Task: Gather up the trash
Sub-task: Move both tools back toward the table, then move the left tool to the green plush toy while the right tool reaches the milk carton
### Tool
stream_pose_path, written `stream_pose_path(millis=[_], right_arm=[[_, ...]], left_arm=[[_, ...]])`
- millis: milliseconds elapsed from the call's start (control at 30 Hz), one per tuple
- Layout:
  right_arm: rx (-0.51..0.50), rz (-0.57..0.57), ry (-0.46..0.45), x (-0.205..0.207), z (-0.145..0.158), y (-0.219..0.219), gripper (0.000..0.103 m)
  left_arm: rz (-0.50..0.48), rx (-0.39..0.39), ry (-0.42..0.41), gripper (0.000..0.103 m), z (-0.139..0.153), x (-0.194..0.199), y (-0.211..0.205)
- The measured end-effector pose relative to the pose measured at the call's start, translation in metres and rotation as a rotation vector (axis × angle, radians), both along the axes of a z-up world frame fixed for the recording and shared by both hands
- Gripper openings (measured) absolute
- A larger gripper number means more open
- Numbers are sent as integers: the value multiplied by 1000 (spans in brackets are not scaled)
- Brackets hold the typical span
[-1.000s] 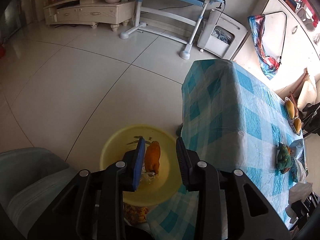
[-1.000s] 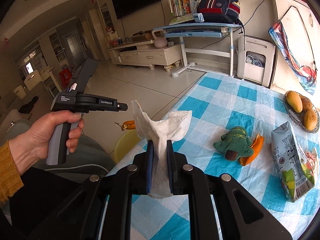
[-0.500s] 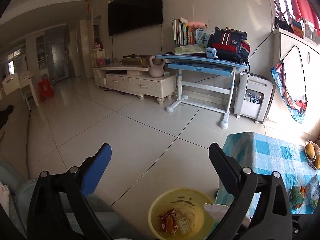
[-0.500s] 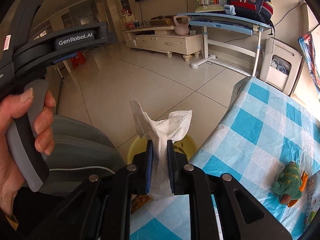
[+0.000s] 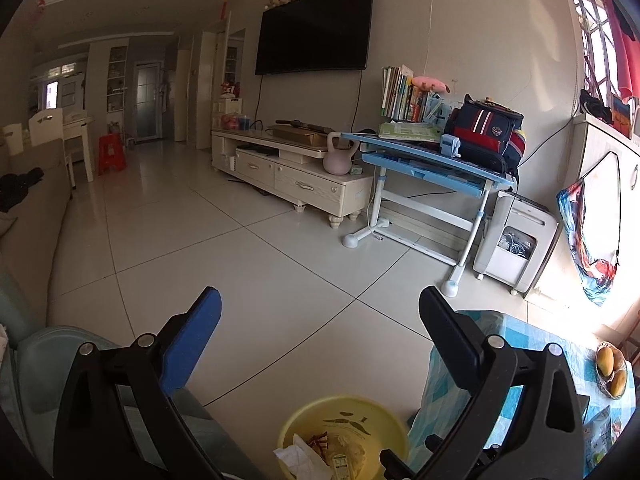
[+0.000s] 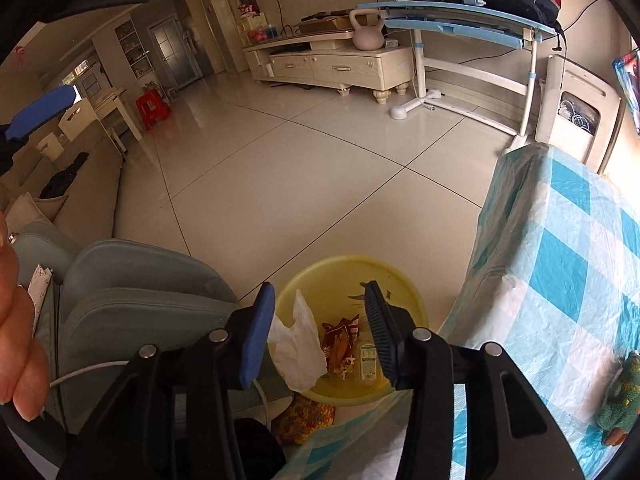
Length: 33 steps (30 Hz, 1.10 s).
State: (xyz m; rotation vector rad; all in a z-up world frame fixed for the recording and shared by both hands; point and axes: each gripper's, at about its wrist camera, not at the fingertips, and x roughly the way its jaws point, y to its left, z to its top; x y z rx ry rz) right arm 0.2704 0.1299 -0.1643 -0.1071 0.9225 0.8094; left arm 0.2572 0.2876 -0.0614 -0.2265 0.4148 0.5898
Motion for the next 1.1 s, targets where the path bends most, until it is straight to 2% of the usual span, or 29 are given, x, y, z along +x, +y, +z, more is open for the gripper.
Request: stream_pose_path(millis=[133,233,467,633,767,933,1000,1100], right_arm=[[19,-6,-6,-8,7,-8,52],[42,-16,-16,-17,14,-21,57],[52,-62,-80,-51,32,-87,66],[-3,-126,-132,-70,43,-149,70],[-41,-184,-173,-74,55,-193,73],[-10,-268,-228,-82,59,-234,76],[34,-316,-214,-82,50,-247,76],[65,-366,-134,-74,36,-259,76]], left_arm=[[-14,-3,-17,96,-1,0,-4],[-43,-8,2,96,-5,6,-9],[-74,10,63,96,-11,16,-32],[-165,19,55,96,-12,11,-56],[-264,46,122,96,-15,17,-82],[-326,88,135,96,-17,20,-119],[-364,71,153,96,-20,22,-130],[-415,83,189,96,-26,28,-150]])
